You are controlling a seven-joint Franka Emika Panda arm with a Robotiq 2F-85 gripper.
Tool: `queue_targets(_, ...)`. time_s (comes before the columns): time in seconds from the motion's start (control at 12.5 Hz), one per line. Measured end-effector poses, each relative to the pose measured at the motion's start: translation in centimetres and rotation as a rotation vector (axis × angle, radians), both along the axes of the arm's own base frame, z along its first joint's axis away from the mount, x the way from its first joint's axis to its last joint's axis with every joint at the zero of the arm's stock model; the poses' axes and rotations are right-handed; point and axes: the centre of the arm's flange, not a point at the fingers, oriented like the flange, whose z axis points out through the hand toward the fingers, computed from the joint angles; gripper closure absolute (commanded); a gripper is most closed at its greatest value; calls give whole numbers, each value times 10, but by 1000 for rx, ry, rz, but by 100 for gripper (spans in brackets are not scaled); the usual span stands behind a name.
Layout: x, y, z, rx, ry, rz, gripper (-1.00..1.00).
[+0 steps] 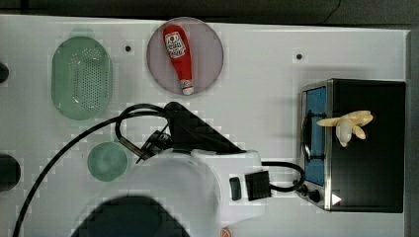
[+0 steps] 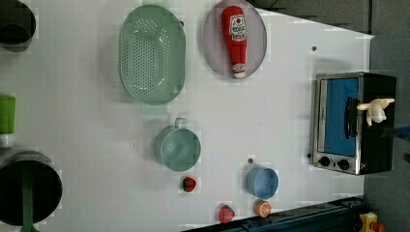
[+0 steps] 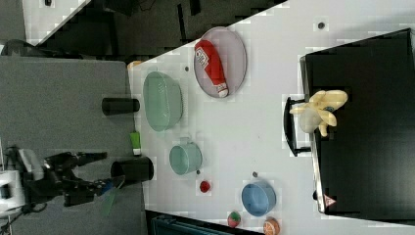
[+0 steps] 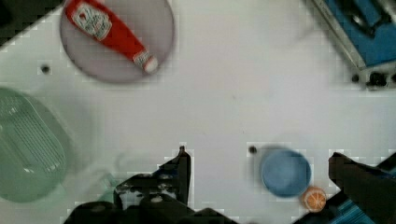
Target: Pick banana from table and place on oven.
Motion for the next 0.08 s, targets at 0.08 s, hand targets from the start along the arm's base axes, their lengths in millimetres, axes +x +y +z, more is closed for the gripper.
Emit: queue_targets(0.08,2,-4,-10,-5,27,-26,-100)
